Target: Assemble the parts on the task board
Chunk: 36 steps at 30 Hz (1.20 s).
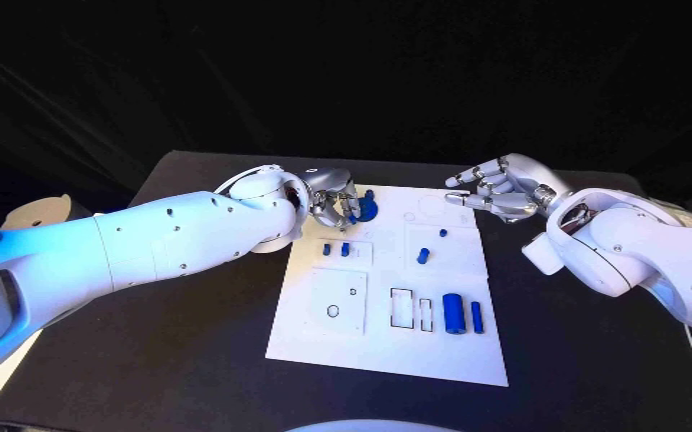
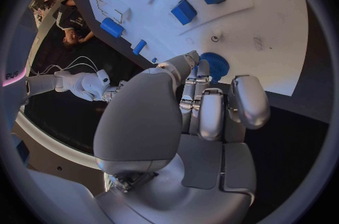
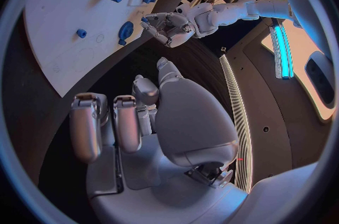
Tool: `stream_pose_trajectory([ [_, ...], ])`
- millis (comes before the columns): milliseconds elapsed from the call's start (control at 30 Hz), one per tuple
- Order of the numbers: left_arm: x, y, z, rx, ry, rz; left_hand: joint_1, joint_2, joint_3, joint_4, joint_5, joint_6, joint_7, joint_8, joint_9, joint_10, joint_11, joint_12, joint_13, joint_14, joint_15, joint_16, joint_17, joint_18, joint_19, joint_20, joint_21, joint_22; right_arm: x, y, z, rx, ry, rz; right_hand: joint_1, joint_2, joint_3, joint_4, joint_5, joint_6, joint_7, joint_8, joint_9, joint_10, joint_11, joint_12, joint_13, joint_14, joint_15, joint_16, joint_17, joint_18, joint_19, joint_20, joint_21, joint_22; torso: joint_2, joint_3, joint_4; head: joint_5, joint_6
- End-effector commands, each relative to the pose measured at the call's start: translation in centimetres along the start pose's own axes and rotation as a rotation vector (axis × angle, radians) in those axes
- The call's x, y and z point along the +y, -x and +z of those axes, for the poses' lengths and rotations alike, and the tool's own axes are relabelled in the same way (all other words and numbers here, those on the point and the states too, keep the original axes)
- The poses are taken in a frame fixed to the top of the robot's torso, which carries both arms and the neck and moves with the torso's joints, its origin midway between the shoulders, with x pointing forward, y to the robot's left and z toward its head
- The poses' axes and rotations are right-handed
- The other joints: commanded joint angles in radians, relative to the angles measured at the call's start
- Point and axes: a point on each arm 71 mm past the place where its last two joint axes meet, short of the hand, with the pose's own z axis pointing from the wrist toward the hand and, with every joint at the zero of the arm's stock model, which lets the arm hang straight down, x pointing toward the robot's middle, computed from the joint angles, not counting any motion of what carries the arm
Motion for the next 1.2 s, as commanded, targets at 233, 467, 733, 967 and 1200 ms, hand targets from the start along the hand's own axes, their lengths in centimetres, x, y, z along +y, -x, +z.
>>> stream_pose_trajectory([
  [233, 0.9, 0.1, -0.4, 0.016, 0.028, -0.015, -0.013, -0.001, 0.006, -0.001, 0.000, 0.008, -0.001, -0.003, 0.001, 0.006, -0.001, -0.007, 0.002, 0.034, -0.006, 0.002, -0.002, -0.008, 0.010, 0.002, 0.004, 0.001, 0.0, 0.0, 0.0, 0.004, 0.014, -0.008, 0.004, 0.005, -0.001, -0.002, 0.006, 0.008, 0.002, 0.001, 0.001, 0.001, -0.002, 0.002, 0.001, 0.076, -0.005, -0.004, 0.135, 0.005, 0.012, -0.004, -0.003, 0.078, 0.001, -0.0009, -0.0021, 0.012, 0.001],
  [467, 1.3, 0.0, -0.5, 0.033, 0.039, -0.013, -0.016, -0.002, 0.007, -0.002, -0.001, 0.010, -0.002, -0.003, 0.001, 0.009, -0.001, -0.009, 0.003, 0.034, -0.006, 0.002, -0.003, -0.008, 0.010, 0.002, 0.005, 0.003, 0.0, 0.0, 0.0, 0.003, 0.014, -0.009, 0.005, 0.006, -0.001, -0.002, 0.007, 0.008, 0.002, 0.001, 0.001, 0.001, -0.002, 0.002, 0.002, 0.076, -0.005, -0.004, 0.135, 0.005, 0.013, -0.004, -0.002, 0.078, 0.001, -0.0007, -0.0013, 0.011, -0.002],
  [733, 1.6, -0.1, -0.6, 0.046, 0.052, -0.011, -0.017, -0.002, 0.009, -0.004, -0.001, 0.011, -0.003, -0.004, 0.001, 0.010, -0.002, -0.009, 0.003, 0.034, -0.007, 0.002, -0.004, -0.008, 0.009, 0.002, 0.004, 0.003, 0.0, 0.0, 0.0, 0.003, 0.014, -0.009, 0.005, 0.006, -0.001, -0.002, 0.007, 0.008, 0.002, 0.001, 0.001, 0.001, -0.002, 0.002, 0.002, 0.076, -0.005, -0.004, 0.135, 0.005, 0.013, -0.004, -0.002, 0.078, 0.001, -0.0003, -0.0011, 0.017, -0.009],
  [967, 1.7, -0.3, -0.5, 0.056, 0.058, -0.010, -0.017, -0.002, 0.009, -0.004, -0.001, 0.011, -0.003, -0.004, 0.001, 0.010, -0.002, -0.009, 0.003, 0.034, -0.007, 0.002, -0.004, -0.008, 0.009, 0.002, 0.004, 0.003, 0.0, 0.0, 0.1, 0.004, 0.015, -0.010, 0.005, 0.006, -0.001, -0.002, 0.007, 0.008, 0.002, 0.001, 0.001, 0.001, -0.002, 0.002, 0.002, 0.076, -0.005, -0.004, 0.135, 0.005, 0.013, -0.004, -0.002, 0.078, 0.001, -0.0007, -0.0024, 0.021, -0.016],
  [1200, 1.8, -0.5, -0.4, 0.066, 0.065, -0.009, -0.017, -0.002, 0.009, -0.004, -0.001, 0.011, -0.003, -0.004, 0.001, 0.010, -0.002, -0.009, 0.003, 0.034, -0.007, 0.002, -0.004, -0.008, 0.009, 0.002, 0.004, 0.003, 0.0, 0.0, 0.1, 0.004, 0.015, -0.015, 0.005, 0.006, -0.001, -0.002, 0.007, 0.008, 0.002, 0.001, 0.001, 0.001, -0.002, 0.002, 0.002, 0.076, -0.005, -0.004, 0.135, 0.005, 0.013, -0.004, -0.002, 0.078, 0.001, -0.0004, -0.0021, 0.022, -0.027],
])
